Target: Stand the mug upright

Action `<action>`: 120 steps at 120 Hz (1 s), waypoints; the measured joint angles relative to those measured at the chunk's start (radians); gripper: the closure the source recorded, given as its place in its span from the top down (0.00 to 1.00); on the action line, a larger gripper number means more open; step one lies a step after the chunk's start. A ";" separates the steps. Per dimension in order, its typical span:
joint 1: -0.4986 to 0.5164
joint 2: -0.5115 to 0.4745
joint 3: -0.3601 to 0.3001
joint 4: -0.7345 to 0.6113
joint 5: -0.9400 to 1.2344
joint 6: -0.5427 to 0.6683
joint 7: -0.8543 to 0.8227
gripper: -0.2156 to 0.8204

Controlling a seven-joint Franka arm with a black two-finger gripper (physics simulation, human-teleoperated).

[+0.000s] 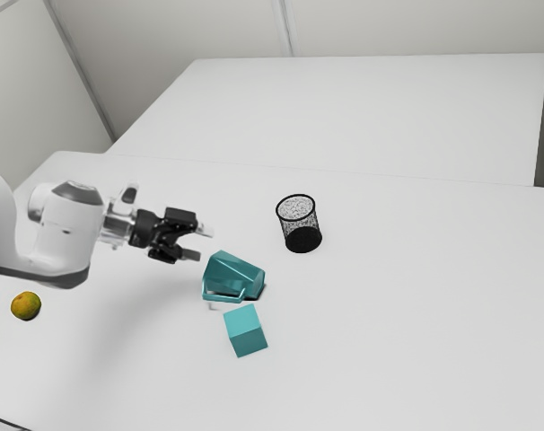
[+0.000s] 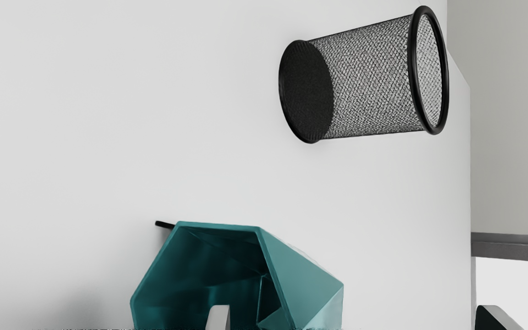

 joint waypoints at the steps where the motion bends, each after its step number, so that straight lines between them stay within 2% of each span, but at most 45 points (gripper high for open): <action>1: -0.001 0.003 0.000 0.000 -0.001 -0.003 0.002 0.77; 58: -0.002 0.080 -0.001 0.009 0.000 -0.083 0.053 0.77; 109: -0.025 0.093 -0.005 0.011 0.001 -0.097 0.065 0.76; 120: -0.027 0.093 -0.007 0.011 0.001 -0.097 0.067 0.72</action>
